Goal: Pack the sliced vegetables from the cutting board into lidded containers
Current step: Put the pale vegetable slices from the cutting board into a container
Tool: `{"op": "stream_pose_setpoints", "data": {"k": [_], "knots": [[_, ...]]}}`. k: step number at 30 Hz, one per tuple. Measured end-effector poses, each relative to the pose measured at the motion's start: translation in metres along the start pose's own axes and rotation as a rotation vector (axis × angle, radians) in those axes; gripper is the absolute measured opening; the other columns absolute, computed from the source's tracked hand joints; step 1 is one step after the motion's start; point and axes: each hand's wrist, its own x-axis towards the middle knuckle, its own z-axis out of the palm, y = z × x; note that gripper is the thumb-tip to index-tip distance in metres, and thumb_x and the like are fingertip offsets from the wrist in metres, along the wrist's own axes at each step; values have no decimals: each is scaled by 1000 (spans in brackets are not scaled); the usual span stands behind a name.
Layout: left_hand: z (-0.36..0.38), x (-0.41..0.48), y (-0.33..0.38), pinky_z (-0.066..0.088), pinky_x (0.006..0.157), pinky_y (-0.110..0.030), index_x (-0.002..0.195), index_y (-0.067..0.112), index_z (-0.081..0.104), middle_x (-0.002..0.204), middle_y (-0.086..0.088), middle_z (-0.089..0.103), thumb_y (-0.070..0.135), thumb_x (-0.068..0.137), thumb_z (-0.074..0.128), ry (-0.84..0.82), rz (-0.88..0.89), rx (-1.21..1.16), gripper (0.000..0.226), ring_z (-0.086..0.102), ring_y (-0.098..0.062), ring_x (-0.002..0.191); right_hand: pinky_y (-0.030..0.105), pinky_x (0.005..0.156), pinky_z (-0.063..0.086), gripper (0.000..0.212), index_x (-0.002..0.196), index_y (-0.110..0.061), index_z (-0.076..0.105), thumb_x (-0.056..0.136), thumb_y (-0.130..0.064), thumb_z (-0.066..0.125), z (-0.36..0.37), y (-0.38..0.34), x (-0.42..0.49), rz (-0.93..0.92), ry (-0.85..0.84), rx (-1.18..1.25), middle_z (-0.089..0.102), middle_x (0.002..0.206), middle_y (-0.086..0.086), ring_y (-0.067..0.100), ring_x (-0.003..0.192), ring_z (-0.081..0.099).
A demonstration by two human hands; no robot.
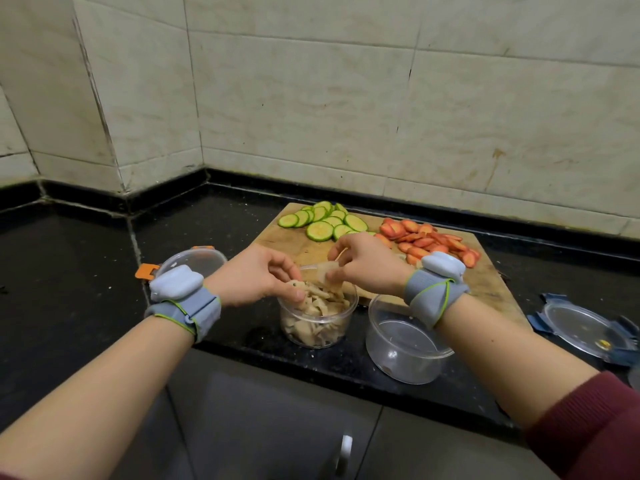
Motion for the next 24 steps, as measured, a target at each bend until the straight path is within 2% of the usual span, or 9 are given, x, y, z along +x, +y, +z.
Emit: {"op": "stream_pose_setpoints", "data": {"k": [2,3,5,7,10,13,16,19,24], "knots": [[1,-2,-4,44,86,-27,75,26,74,84,10,69,29,65,85,25,16,127,15,60,-8,88,33,69,50,20,83,-15,59,74,-12,77,-2,-1,-1,22,-62,102,65,79,8,18,70,59],[1,0,-7,43,93,-30,73,30,75,92,10,66,34,64,85,57,21,168,14,57,-10,98,31,66,48,20,81,-15,59,74,-10,78,-4,-1,-3,21,-115,126,65,76,8,16,66,58],[0,1,-12,37,104,-36,66,44,73,101,11,59,42,63,83,101,34,229,11,48,-15,112,21,58,44,20,83,-13,62,74,-9,79,-4,-1,-8,3,-204,108,65,71,5,8,57,55],[2,4,-15,35,107,-38,61,51,70,102,14,56,42,67,81,97,22,274,15,45,-16,116,13,54,43,19,88,-12,67,74,-10,79,-3,-2,-11,-24,-230,73,65,70,1,0,50,53],[8,5,-11,35,96,-24,77,39,75,100,10,62,34,74,77,91,-19,269,7,49,-11,110,6,53,43,18,92,-10,73,75,-10,79,1,-6,-10,-76,-246,-16,66,77,-1,-8,47,51],[12,7,-10,42,77,-25,73,35,73,94,-2,71,33,72,79,115,-63,241,6,56,-18,94,4,55,42,20,95,-14,76,75,-14,79,1,-8,-10,-100,-265,-117,66,75,-7,-12,49,52],[12,6,-11,41,68,-25,75,27,71,79,-3,66,31,70,80,109,-91,181,11,54,-16,74,2,54,40,20,92,-16,77,72,-16,81,-1,-8,-12,-84,-279,-114,68,72,-9,-11,52,54],[14,7,-9,39,64,-24,79,25,72,75,0,61,29,70,81,91,-99,158,13,51,-13,70,1,51,37,20,92,-16,78,72,-18,81,2,-9,-11,-109,-273,-177,66,69,-9,-4,55,53],[18,11,-3,41,62,-20,86,21,72,80,1,66,28,74,79,79,-96,193,16,54,-9,70,4,48,35,20,91,-18,78,72,-22,81,3,-8,-7,-122,-275,-215,62,66,-10,0,57,51]]}}
